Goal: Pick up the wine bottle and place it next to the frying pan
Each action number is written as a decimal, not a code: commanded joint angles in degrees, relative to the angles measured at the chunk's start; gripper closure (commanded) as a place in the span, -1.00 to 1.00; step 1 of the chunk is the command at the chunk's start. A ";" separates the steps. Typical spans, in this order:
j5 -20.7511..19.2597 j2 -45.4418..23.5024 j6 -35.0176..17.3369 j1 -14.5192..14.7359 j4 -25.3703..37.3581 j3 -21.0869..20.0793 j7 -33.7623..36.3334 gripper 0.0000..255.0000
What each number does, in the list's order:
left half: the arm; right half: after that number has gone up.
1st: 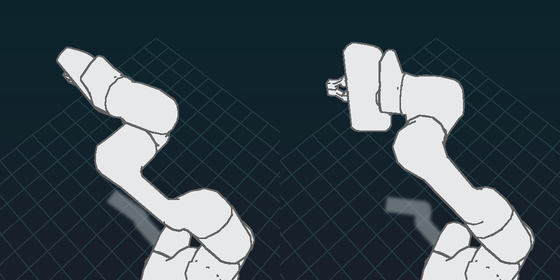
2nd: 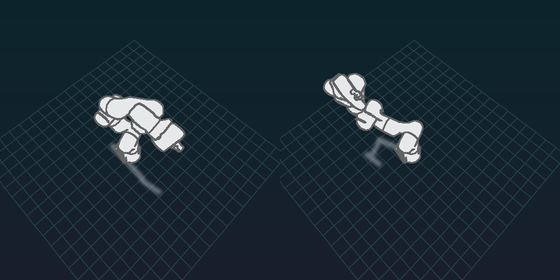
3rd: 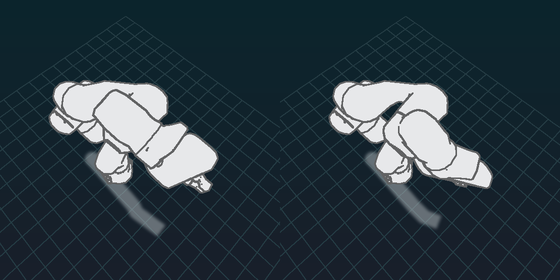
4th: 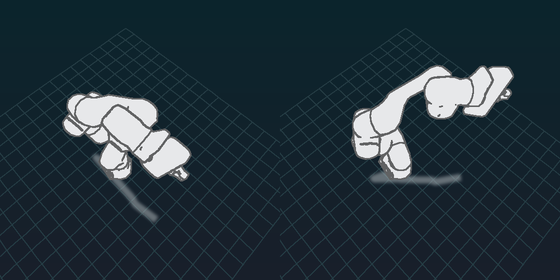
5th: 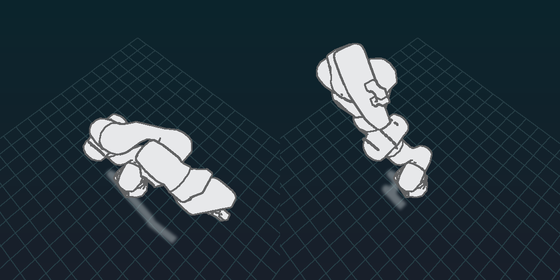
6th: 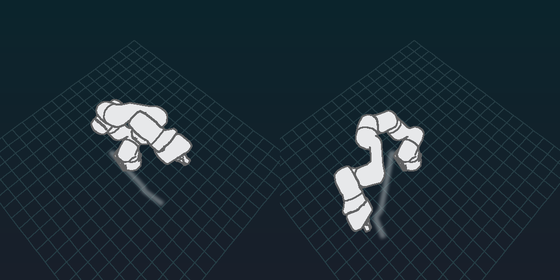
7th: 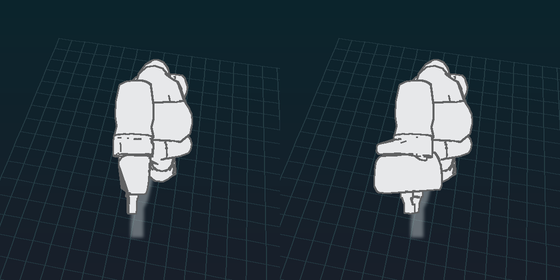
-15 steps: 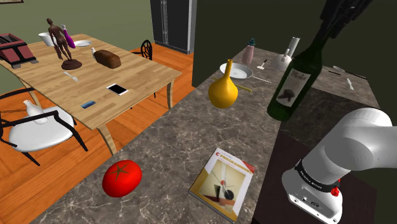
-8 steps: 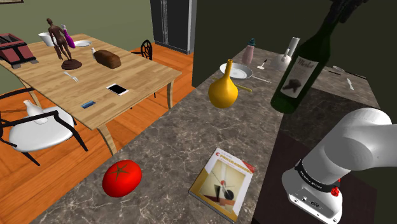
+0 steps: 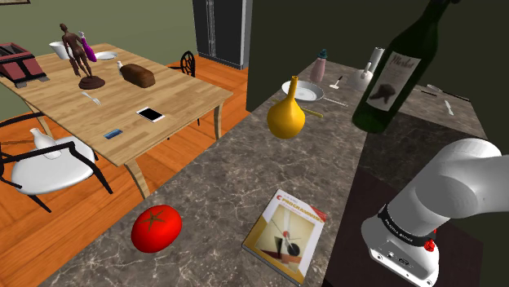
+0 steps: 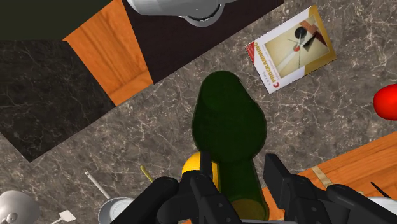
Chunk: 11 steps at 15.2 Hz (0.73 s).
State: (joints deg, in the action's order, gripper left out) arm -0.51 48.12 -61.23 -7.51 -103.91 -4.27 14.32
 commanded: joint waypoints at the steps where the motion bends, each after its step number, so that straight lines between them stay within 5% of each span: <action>1: -0.19 -1.38 1.24 -0.07 2.62 0.13 -0.20 1.00; 11: -0.58 -9.12 8.53 -0.52 17.65 -0.13 -0.40 1.00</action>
State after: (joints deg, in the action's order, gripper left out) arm -1.05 39.97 -53.38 -7.97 -87.91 -4.35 13.93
